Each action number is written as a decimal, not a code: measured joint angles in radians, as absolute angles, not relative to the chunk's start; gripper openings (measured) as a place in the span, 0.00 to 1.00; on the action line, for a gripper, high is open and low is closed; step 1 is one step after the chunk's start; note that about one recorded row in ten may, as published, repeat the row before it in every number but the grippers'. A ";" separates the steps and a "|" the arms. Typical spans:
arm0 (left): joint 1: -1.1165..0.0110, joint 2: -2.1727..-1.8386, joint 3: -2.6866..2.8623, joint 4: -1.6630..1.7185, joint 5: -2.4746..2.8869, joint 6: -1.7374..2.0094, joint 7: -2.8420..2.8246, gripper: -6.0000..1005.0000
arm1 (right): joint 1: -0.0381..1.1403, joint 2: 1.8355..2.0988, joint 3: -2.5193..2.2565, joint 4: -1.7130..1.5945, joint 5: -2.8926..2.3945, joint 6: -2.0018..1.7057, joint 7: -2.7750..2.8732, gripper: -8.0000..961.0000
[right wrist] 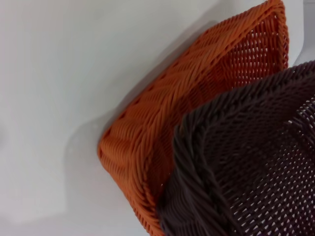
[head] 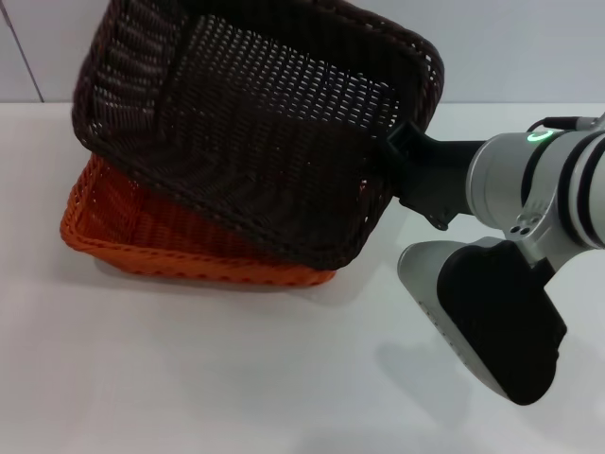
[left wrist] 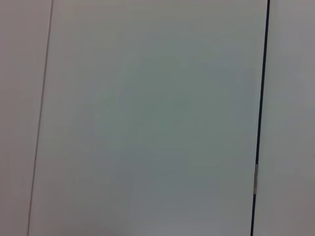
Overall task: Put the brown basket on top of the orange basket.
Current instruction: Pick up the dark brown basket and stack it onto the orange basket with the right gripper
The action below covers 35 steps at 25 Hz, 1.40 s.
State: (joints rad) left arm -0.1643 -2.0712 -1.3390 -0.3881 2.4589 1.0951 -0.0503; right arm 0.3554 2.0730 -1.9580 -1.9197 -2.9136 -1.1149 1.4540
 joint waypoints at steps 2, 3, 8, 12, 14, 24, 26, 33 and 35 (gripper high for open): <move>-0.166 -2.072 -1.339 -0.388 2.459 1.094 -0.050 0.78 | 0.357 2.073 -1.960 -1.898 -2.913 -1.094 1.447 0.22; -0.167 -2.072 -1.339 -0.388 2.459 1.094 -0.051 0.78 | 0.360 2.072 -1.968 -1.875 -2.911 -1.081 1.443 0.22; -0.168 -2.072 -1.339 -0.388 2.459 1.090 -0.052 0.78 | 0.363 2.071 -1.987 -1.842 -2.895 -1.045 1.428 0.22; -0.169 -2.072 -1.337 -0.388 2.459 1.088 -0.052 0.78 | 0.366 2.070 -1.998 -1.841 -2.878 -1.037 1.427 0.22; -0.169 -2.072 -1.333 -0.388 2.458 1.086 -0.052 0.78 | 0.367 2.071 -2.004 -1.836 -2.875 -1.027 1.430 0.22; -0.169 -2.071 -1.318 -0.390 2.457 1.082 -0.052 0.78 | 0.342 2.071 -2.017 -1.818 -2.918 -0.979 1.529 0.28; -0.171 -2.070 -1.317 -0.390 2.457 1.081 -0.052 0.78 | 0.330 2.071 -2.018 -1.819 -2.918 -0.968 1.530 0.39; -0.178 -2.068 -1.316 -0.390 2.460 1.069 -0.052 0.78 | 0.282 2.071 -2.022 -1.848 -2.919 -0.917 1.531 0.57; -0.178 -2.068 -1.316 -0.390 2.462 1.067 -0.052 0.78 | 0.275 2.071 -2.022 -1.855 -2.919 -0.907 1.533 0.61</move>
State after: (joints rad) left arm -0.1783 -2.0680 -1.3160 -0.3897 2.4615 1.0668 -0.0522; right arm 0.2747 2.0710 -2.0222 -1.8551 -2.9192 -0.9070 1.5328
